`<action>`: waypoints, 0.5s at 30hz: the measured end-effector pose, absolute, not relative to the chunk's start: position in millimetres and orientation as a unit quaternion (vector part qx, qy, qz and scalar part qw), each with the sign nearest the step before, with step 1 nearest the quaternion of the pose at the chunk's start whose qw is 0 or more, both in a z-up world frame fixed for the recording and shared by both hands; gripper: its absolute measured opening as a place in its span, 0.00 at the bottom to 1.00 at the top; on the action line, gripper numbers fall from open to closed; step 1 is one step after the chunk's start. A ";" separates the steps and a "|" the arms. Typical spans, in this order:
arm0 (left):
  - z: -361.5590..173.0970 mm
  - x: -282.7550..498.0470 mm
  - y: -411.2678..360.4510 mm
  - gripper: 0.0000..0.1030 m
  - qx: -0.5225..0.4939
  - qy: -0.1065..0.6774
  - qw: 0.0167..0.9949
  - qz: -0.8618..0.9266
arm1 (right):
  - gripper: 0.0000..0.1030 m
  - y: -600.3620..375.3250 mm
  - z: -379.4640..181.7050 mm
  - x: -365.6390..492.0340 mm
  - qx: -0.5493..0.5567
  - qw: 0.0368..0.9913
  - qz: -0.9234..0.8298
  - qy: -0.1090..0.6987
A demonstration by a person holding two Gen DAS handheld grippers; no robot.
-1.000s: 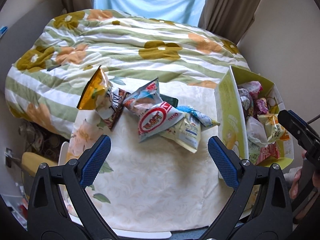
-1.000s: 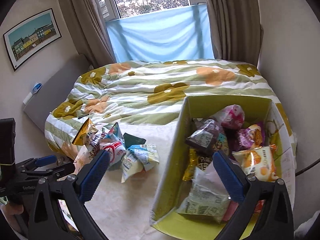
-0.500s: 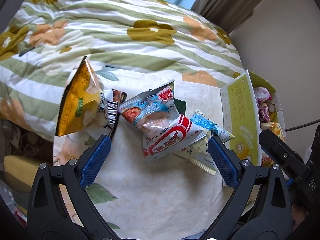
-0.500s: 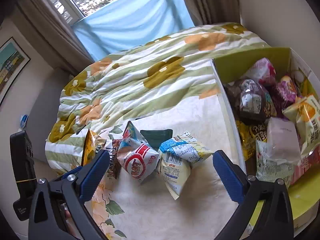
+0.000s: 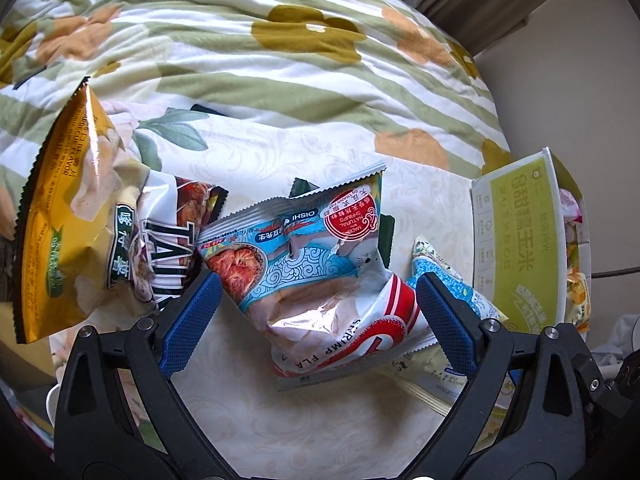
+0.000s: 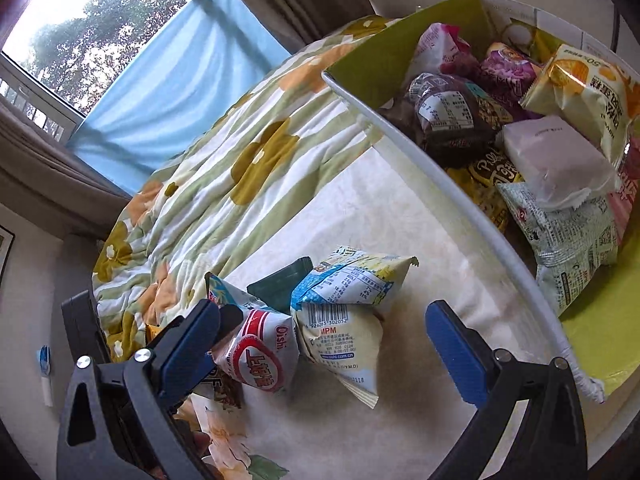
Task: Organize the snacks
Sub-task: 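Close left gripper on the blue shrimp-chip bag while right grasps the MPM bag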
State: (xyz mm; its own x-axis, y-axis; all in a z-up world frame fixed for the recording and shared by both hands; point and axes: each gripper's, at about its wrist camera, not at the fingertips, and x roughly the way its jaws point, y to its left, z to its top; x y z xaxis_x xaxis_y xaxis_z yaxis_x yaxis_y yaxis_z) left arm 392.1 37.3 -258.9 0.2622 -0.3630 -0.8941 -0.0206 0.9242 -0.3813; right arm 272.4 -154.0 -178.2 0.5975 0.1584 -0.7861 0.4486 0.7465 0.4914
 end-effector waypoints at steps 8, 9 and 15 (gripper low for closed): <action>-274.9 392.6 36.6 0.94 -0.159 0.598 0.775 -0.126 | 0.97 -146.6 -206.7 284.9 0.348 0.820 -0.115 0.439; -275.3 391.5 36.3 0.94 -0.156 0.599 0.775 -0.130 | 0.95 -147.5 -210.2 285.7 0.348 0.820 -0.118 0.440; -292.6 387.4 35.0 0.91 -0.140 0.620 0.759 -0.138 | 0.86 -150.6 -225.0 294.3 0.342 0.811 -0.127 0.458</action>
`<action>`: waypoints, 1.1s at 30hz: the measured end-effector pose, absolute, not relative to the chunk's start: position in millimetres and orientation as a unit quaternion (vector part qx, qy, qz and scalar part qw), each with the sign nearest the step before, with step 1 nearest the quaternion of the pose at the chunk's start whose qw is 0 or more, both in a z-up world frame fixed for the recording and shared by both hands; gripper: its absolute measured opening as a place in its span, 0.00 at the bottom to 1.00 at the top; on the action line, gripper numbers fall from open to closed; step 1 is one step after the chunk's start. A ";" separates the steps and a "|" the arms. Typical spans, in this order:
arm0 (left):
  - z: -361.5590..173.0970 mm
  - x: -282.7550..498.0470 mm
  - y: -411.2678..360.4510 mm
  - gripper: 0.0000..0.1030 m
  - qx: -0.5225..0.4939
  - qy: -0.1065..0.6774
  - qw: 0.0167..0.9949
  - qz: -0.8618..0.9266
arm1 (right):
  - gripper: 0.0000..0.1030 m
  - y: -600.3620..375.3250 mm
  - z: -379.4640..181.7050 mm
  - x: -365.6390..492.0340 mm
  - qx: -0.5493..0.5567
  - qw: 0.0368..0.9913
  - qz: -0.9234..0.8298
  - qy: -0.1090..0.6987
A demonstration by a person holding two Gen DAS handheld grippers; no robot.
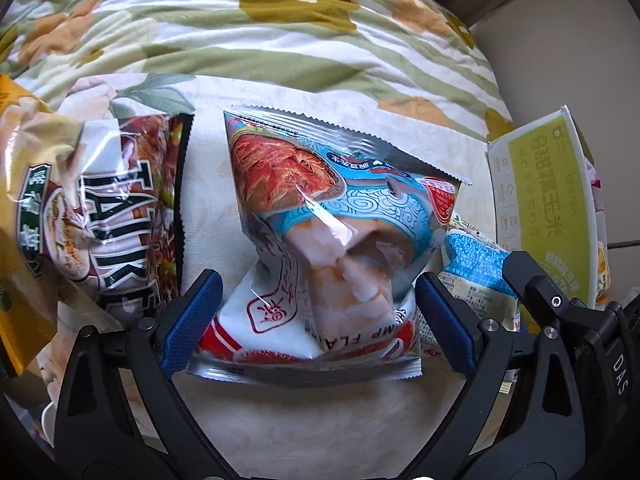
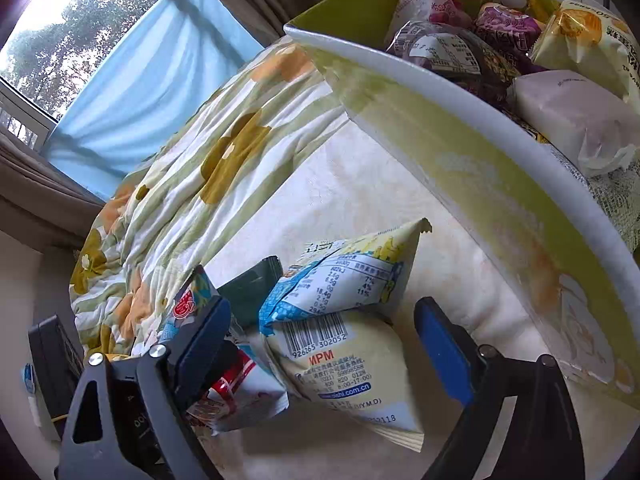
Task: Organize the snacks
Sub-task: 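Close left gripper on the blue shrimp-chip bag while right grasps the MPM bag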
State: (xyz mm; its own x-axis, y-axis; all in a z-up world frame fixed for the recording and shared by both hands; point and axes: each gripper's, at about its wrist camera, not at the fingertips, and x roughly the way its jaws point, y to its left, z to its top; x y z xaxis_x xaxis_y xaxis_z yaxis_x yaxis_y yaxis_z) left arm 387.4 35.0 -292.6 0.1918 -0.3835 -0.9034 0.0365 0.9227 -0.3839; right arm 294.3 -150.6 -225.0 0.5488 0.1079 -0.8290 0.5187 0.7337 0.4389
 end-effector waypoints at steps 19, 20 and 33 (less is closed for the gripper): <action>-281.9 379.2 30.6 0.62 -0.080 0.597 0.779 -0.172 | 0.84 -144.6 -250.2 316.3 0.267 0.812 -0.079 0.513; -280.9 378.0 30.0 0.62 -0.078 0.596 0.780 -0.172 | 0.84 -144.2 -250.0 317.5 0.262 0.813 -0.077 0.514; -271.9 366.4 19.1 0.62 -0.047 0.585 0.791 -0.173 | 0.55 -136.5 -238.4 320.1 0.195 0.829 -0.057 0.520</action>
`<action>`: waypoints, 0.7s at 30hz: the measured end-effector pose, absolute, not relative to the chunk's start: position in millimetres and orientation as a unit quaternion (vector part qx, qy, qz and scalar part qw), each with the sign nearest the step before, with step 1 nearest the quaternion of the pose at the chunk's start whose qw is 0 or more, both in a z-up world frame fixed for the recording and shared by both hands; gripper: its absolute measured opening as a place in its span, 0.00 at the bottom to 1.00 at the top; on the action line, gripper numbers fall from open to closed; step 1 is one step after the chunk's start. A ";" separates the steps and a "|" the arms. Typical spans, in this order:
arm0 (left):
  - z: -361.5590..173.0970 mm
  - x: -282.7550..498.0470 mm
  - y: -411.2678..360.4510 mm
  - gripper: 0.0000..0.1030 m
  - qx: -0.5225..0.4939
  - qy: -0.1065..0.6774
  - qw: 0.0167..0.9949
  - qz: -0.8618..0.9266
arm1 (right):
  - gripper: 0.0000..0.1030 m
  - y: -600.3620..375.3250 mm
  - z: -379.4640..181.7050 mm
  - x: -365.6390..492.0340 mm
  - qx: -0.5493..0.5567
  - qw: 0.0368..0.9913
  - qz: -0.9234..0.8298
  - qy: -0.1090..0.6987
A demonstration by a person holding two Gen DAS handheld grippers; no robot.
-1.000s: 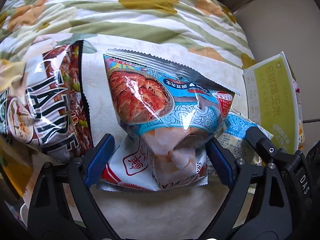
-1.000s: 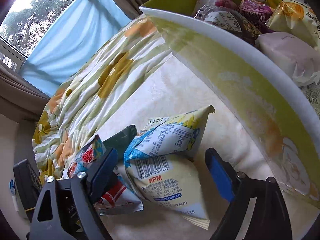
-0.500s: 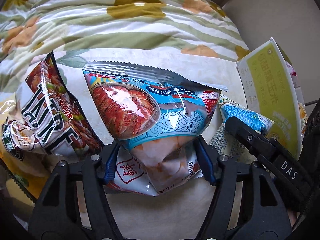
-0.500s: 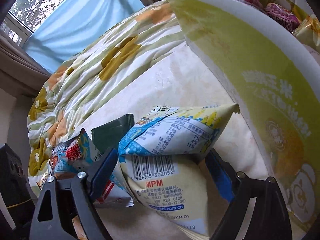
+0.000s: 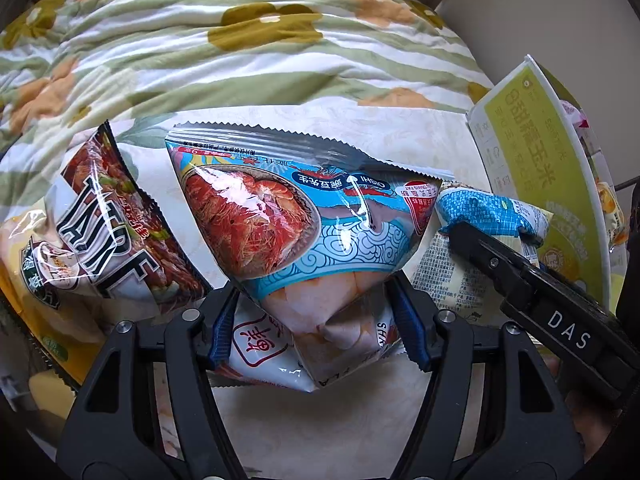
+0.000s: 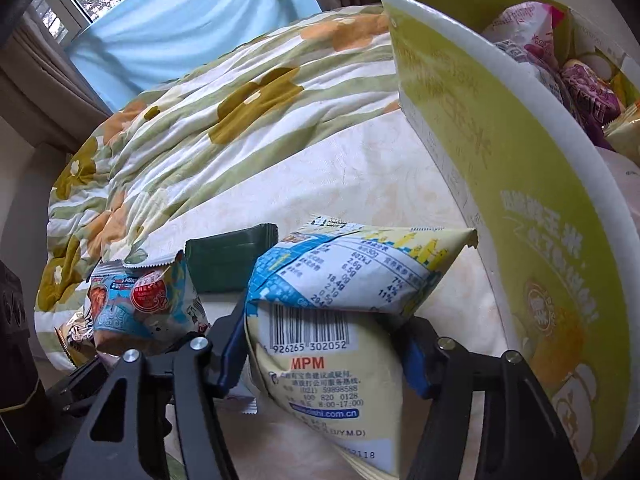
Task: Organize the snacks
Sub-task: 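Close left gripper on the blue shrimp-chip bag while right grasps the MPM bag, then lift both held bags and carry them over the lime-green box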
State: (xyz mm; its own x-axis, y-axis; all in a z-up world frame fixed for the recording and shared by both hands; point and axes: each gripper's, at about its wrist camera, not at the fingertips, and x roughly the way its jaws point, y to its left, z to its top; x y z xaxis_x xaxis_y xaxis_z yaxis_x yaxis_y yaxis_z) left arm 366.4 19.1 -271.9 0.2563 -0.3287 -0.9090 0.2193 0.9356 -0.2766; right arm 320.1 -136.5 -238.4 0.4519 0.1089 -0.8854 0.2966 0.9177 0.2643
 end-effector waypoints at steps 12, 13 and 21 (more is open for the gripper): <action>-238.5 348.5 14.9 0.62 -0.039 0.564 0.807 -0.171 | 0.53 -132.6 -199.0 307.6 0.123 0.863 -0.040 0.488; -231.7 346.6 15.1 0.62 -0.040 0.560 0.810 -0.170 | 0.53 -132.7 -193.5 306.1 0.119 0.866 -0.036 0.484; -155.4 328.5 1.3 0.62 -0.031 0.508 0.846 -0.163 | 0.53 -150.0 -129.4 279.1 0.104 0.899 0.006 0.426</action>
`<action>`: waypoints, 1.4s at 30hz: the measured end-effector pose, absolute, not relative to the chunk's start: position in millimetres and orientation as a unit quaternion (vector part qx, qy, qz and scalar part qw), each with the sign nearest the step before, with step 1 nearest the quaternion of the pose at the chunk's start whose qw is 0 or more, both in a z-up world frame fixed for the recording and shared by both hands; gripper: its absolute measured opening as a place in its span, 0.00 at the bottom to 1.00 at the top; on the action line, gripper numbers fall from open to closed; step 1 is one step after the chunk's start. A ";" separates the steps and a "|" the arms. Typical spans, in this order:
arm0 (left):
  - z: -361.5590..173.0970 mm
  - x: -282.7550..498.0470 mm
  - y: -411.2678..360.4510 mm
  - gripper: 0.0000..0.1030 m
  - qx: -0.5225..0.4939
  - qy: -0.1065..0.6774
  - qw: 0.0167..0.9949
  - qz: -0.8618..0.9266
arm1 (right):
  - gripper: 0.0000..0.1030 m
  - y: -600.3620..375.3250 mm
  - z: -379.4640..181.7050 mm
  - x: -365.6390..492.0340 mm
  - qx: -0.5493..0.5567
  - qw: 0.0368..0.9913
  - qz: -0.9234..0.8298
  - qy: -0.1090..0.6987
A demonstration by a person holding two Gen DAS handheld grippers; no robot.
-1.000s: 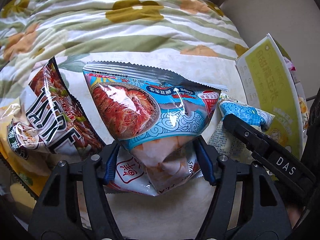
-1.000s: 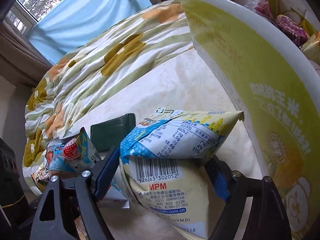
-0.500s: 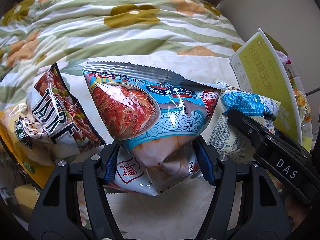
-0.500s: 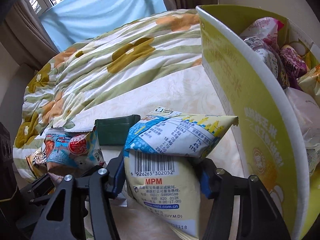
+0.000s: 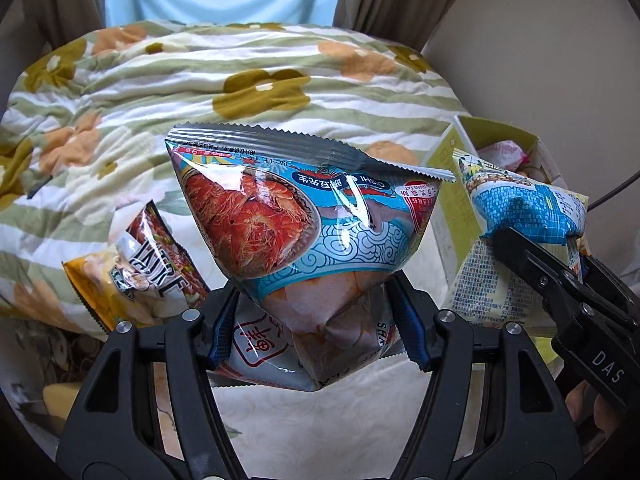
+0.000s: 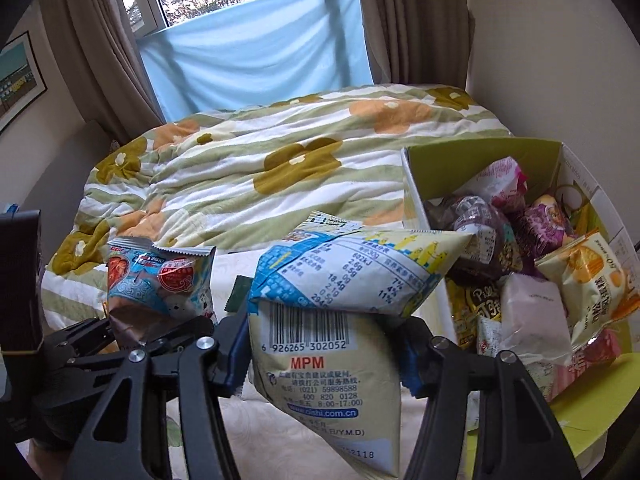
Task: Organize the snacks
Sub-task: 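Lift both held bags and carry them over the lime-green box, then open left gripper to drop the shrimp-chip bag while right drops the MPM bag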
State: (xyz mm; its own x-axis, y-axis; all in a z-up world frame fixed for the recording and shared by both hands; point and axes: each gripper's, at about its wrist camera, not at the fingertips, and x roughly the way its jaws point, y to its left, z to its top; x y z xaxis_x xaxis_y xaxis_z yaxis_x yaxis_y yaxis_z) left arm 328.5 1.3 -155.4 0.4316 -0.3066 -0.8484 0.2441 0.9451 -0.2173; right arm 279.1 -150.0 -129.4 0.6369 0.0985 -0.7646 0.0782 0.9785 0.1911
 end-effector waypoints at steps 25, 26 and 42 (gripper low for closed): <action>-87.0 283.4 -240.9 0.62 -0.021 0.477 0.849 -0.227 | 0.53 -373.7 -52.7 203.2 0.098 0.930 0.008 0.355; -89.7 287.5 -248.3 0.62 -0.021 0.480 0.848 -0.223 | 0.53 -380.6 -52.2 204.3 0.098 0.929 0.011 0.356; -115.5 291.2 -260.2 0.99 -0.063 0.499 0.850 -0.157 | 0.53 -433.3 -74.6 233.0 0.102 0.916 0.068 0.381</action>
State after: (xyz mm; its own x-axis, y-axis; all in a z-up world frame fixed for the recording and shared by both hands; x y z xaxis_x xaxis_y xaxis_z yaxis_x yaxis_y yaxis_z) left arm 291.2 -260.2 -115.5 0.4522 -0.3302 -0.8285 0.2050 0.9426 -0.2637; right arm 233.0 -433.3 -74.6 0.6998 0.2020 -0.6852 -0.0461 0.9700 0.2388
